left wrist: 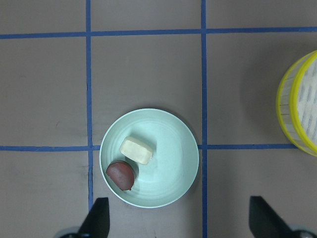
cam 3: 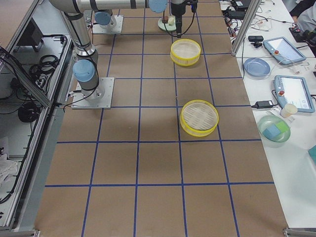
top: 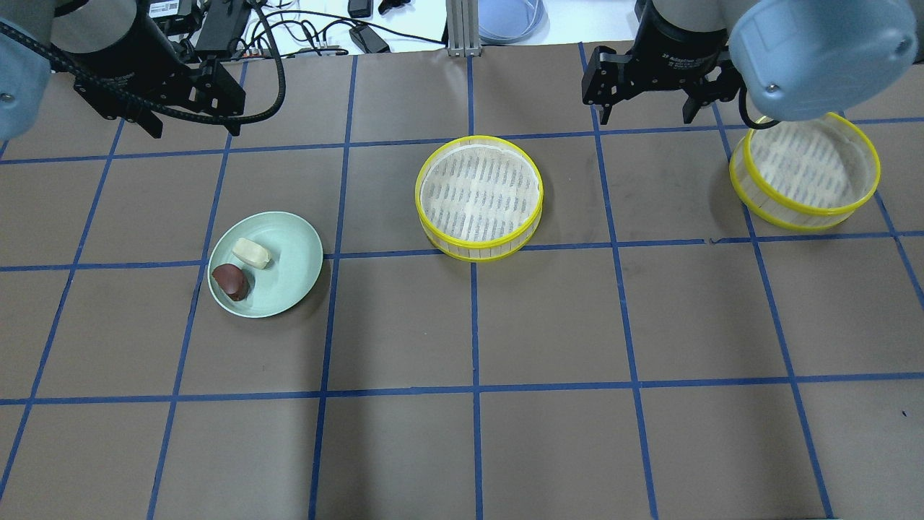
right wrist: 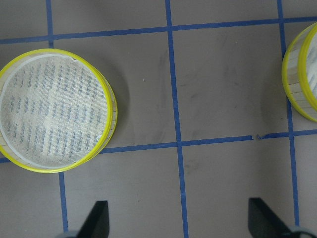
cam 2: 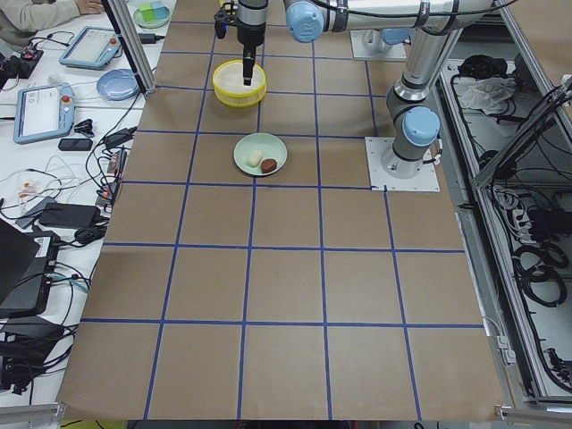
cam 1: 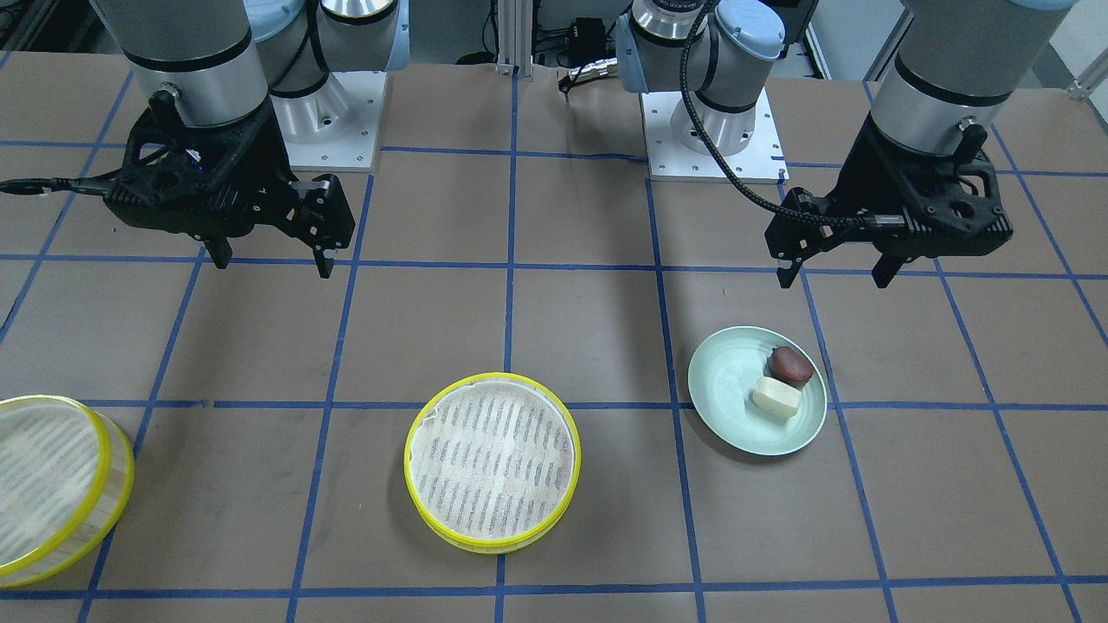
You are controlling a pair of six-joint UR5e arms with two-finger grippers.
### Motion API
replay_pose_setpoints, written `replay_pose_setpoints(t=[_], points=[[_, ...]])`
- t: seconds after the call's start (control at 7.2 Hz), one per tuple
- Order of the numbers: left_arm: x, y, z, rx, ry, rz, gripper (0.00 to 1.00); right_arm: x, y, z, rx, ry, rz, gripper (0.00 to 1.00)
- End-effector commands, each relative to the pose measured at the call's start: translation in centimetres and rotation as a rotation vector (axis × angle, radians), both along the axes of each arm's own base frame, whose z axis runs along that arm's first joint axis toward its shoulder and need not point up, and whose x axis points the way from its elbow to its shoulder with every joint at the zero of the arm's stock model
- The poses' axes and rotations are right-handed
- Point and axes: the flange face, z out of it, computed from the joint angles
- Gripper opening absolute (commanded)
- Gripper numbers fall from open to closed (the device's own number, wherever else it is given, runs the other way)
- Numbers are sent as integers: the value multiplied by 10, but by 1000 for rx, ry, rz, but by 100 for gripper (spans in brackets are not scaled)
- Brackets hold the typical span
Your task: Stack buns with steamer
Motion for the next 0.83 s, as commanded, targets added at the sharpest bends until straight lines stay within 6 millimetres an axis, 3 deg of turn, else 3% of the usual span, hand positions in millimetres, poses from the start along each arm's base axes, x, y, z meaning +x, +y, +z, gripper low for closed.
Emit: replay_pose_setpoints(t=[0.0, 0.14, 0.28, 0.42, 0.69], points=[[0, 1, 1, 0, -7, -4, 100, 0, 0, 1, -5, 0, 4, 100], [1, 3, 3, 2, -13, -8, 100, -2, -5, -2, -8, -3, 6, 100], [1, 3, 3, 4, -18, -9, 100, -21, -15, -1, -32, -6, -7, 100], [3, 4, 2, 10, -20, -6, 100, -59, -36, -10, -41, -3, 16, 100], [7, 1, 0, 12, -19, 6, 100, -165, -67, -40, -3, -50, 12, 100]])
